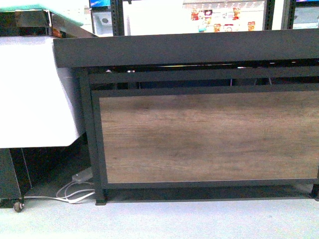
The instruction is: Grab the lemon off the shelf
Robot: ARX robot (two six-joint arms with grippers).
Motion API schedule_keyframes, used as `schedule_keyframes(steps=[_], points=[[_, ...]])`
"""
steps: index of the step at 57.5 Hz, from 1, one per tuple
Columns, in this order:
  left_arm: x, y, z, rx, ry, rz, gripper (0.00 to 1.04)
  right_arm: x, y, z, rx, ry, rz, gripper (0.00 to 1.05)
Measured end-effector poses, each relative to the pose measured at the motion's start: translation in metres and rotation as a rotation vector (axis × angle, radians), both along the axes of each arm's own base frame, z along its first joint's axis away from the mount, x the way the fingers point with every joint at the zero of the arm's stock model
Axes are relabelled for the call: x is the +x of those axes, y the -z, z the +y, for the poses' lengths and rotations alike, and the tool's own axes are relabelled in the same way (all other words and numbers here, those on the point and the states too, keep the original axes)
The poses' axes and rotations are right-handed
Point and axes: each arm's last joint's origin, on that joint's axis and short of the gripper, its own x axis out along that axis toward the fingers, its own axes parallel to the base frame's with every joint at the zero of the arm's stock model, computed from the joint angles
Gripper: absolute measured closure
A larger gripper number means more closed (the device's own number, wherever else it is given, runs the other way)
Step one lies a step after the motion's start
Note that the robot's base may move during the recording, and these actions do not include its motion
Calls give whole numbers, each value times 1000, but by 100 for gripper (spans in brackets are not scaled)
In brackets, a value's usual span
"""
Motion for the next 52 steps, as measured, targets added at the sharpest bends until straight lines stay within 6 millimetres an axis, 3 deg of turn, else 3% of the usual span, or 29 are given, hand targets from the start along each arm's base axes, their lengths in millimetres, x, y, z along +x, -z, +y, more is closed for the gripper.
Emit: schedule_keyframes(steps=[52], points=[[0, 0, 0, 0, 0, 0, 8, 0, 0, 0, 0, 0, 0, 2]])
